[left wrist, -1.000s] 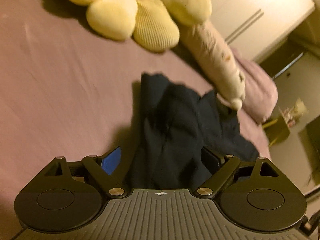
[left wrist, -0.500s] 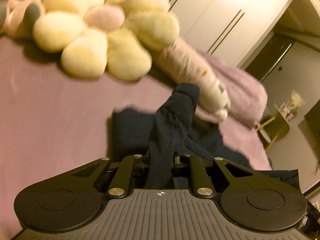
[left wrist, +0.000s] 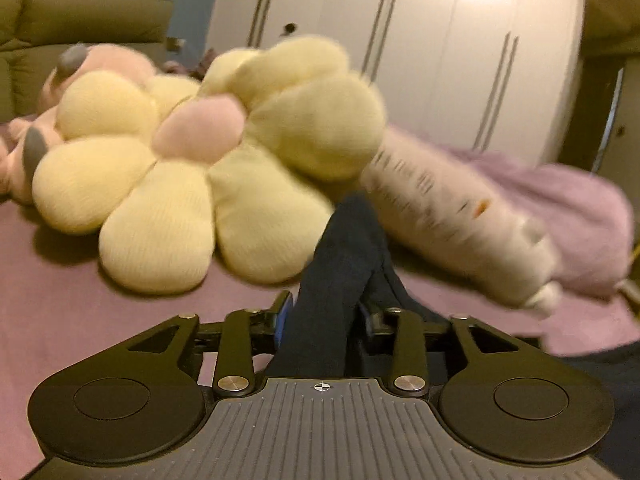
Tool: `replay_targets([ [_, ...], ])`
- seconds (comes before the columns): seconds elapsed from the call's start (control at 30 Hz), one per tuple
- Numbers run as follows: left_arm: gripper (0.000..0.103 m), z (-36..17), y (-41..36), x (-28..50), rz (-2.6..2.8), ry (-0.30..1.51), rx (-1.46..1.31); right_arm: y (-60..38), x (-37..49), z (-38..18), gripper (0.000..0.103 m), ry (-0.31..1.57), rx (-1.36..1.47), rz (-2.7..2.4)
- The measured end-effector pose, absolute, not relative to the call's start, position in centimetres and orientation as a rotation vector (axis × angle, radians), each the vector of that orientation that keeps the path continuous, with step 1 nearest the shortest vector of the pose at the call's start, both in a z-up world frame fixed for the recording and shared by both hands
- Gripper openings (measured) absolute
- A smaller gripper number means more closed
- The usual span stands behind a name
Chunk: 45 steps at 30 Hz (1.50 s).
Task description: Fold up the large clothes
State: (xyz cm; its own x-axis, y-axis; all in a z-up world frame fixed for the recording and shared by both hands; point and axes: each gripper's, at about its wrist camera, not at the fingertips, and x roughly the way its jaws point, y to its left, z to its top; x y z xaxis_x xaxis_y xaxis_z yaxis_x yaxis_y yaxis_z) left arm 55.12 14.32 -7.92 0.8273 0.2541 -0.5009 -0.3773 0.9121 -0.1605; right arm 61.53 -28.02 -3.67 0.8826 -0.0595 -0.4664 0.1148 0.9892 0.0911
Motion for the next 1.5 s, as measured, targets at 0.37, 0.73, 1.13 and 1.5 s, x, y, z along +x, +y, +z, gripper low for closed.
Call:
replay_targets([
  [0.37, 0.071, -17.0, 18.8, 54.0, 0.337, 0.517, -0.544, -28.4, 63.1, -14.2, 0.011, 0.543, 0.170, -0.142],
  [0.73, 0.077, -18.3, 19.1, 54.2, 0.321, 0.488, -0.580, -29.8, 62.5, -15.7, 0.013, 0.529, 0.274, -0.118],
  [1.13, 0.078, -18.4, 19.0, 54.3, 0.319, 0.487, -0.590, -30.6, 62.4, -16.1, 0.013, 0.516, 0.327, -0.102],
  [1.5, 0.102, -13.9, 17.2, 48.5, 0.274, 0.682, -0.440, -32.8, 62.0, -13.9, 0.035, 0.617, 0.426, -0.075],
])
